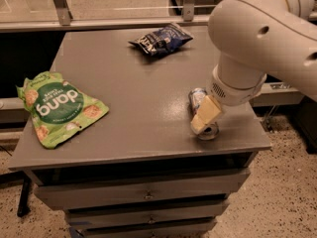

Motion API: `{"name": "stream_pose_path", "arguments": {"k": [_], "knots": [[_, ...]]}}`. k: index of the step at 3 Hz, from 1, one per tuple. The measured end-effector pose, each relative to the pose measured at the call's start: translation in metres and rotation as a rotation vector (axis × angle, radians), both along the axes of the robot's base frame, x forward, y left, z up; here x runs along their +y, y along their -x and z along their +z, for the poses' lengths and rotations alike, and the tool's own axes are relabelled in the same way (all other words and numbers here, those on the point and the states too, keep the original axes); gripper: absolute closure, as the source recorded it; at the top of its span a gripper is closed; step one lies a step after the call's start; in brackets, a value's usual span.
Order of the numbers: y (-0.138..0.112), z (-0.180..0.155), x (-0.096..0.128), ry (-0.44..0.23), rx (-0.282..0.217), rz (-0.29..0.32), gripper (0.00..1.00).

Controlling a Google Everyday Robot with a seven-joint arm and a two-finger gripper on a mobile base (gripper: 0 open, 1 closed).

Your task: Pick redbull can

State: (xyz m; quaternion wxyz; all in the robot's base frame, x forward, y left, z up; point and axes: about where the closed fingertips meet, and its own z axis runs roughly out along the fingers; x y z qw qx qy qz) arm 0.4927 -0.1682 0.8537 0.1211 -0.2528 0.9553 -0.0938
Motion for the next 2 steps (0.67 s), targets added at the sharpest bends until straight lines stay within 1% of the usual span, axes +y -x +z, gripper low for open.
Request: {"name": "stream_pose_path", "arguments": {"k": [1,2], "knots": [[-0.0010,-0.0132,0.0079,-0.035,0.022,-0.057,0.00],[-0.0022,-0.0230,0.0149,-0.063,0.042,-0.083,0.16]]}}
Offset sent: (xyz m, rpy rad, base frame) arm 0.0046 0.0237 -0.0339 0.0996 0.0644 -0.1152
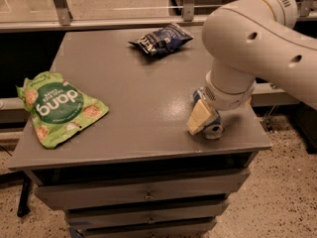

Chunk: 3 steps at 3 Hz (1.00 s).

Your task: Pick redbull can

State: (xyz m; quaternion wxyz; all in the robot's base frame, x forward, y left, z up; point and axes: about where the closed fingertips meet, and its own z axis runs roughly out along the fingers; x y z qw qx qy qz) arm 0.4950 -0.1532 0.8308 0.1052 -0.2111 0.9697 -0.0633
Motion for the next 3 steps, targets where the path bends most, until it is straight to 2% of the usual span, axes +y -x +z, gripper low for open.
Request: {"name": "stream_pose_path", "arguments": {"k": [1,2,3], "knots": [[-0.002,-0.004,0.007,-0.022,0.003,-0.003,0.39],[-0.007,0.000,0.015,-0.040,-0.006,0.009,0.71],[-0.011,0.006,0.025,-0.073,-0.018,0.035,0.96]]}}
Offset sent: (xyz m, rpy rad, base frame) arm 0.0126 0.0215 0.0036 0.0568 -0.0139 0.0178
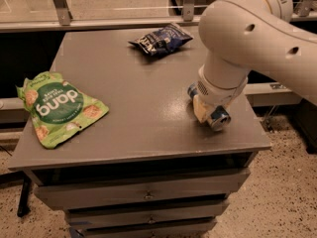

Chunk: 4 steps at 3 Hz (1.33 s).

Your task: Pick redbull can

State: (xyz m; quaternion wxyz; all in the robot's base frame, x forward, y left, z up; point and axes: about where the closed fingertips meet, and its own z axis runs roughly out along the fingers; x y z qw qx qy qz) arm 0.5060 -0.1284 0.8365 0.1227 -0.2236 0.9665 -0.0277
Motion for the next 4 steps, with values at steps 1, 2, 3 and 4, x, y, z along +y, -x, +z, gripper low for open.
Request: {"name": "stream_pose_path", "arguments": {"k": [1,2,3,4], "knots": [[-0.005,0.010,0.016,-0.075,-0.022,0.060,1.00],[-0.015,0.029,0.038,-0.226,-0.075,0.156,1.00],[-0.023,0.048,0.054,-0.397,-0.125,0.250,1.00],[-0.021,0.055,0.057,-0.583,-0.148,0.331,1.00]]}}
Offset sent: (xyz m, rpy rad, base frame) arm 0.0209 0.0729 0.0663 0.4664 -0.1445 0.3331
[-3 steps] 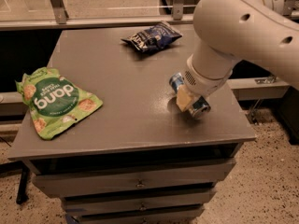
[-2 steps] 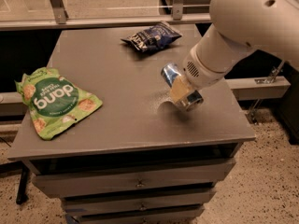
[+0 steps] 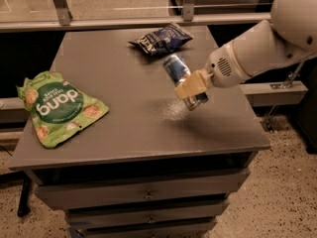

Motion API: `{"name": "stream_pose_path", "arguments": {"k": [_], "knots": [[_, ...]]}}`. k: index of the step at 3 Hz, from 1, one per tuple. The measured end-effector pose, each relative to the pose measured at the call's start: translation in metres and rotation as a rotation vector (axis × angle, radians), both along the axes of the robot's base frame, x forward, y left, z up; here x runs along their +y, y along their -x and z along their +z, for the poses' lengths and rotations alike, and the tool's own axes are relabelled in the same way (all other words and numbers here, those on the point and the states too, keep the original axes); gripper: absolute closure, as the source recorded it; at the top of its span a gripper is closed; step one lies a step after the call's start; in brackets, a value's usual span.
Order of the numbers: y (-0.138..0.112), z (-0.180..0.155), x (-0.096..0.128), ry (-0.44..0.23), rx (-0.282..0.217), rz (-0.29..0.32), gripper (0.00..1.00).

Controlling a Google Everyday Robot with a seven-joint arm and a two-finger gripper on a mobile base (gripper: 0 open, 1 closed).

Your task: Pick redbull can

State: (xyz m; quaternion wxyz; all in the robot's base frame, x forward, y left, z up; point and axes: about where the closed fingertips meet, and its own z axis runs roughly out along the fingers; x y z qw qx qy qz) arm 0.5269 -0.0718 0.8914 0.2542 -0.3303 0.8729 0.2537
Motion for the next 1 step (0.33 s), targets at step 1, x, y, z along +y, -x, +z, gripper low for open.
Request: {"name": "stream_pose_path", "arguments": {"k": [1], "knots": [[0.0067,0.0093,0.0089,-0.069,-0.013,0.045,1.00]]}}
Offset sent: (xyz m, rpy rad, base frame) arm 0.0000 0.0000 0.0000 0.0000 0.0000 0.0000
